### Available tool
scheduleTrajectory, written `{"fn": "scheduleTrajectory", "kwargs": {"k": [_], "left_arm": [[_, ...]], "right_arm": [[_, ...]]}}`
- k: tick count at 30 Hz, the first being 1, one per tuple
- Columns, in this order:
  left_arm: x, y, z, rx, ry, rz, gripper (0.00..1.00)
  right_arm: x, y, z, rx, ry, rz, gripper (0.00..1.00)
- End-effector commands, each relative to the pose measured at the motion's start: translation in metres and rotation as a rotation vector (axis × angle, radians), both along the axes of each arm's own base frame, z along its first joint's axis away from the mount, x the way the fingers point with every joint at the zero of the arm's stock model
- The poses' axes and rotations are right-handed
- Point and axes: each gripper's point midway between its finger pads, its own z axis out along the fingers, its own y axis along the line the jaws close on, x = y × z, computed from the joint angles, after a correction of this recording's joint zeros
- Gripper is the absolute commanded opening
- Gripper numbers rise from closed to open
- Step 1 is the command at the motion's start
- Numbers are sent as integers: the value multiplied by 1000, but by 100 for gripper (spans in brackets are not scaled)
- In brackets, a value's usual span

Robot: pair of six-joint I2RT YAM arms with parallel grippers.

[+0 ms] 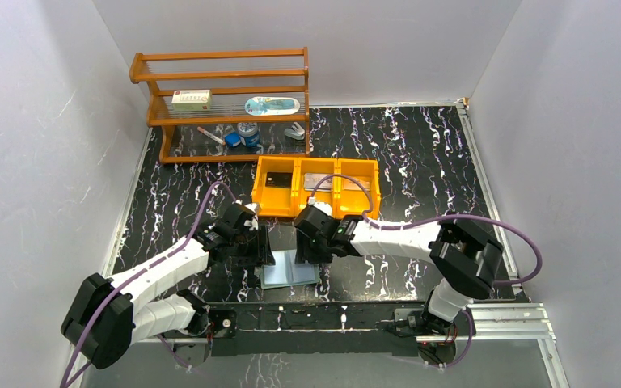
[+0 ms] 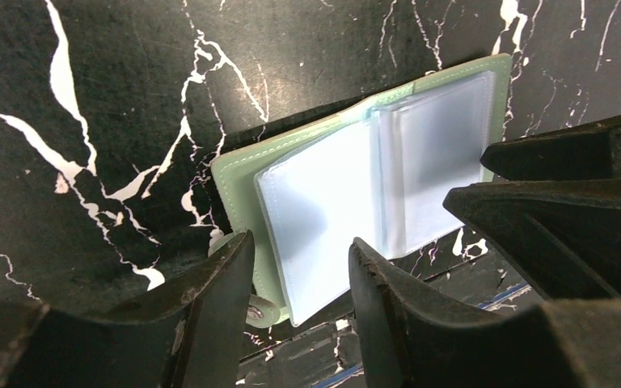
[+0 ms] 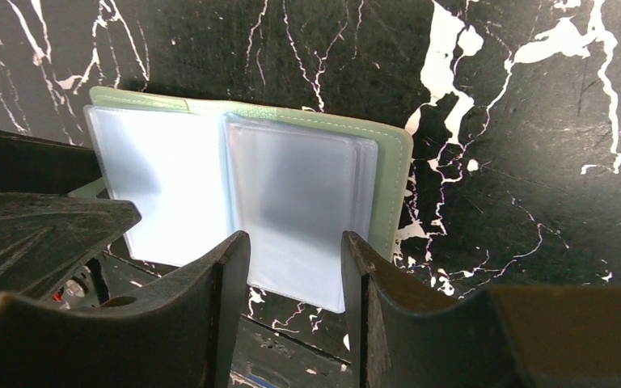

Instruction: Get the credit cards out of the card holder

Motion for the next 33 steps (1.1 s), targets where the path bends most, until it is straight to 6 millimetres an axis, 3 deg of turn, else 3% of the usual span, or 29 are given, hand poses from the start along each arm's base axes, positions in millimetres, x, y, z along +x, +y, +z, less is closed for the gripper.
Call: {"fn": "scheduleTrajectory", "kwargs": {"k": [1, 7, 13, 21, 33], "left_arm": [[2, 6, 6, 39, -6, 22, 46], [-2, 6, 0, 45, 23, 21, 38], [-7, -3, -4, -7, 43, -3, 31], [-10, -4, -7, -18, 50, -5, 30], [-4, 4, -2, 6, 7, 51, 29]], "right_arm": [[4, 16, 9, 42, -9, 5, 54], [4, 20, 11, 58, -9, 14, 50], [-1, 35, 24, 152, 0, 56, 47], [-6, 52, 31, 225, 25, 103, 48], [-20, 97, 52, 436, 89, 228, 50]]}}
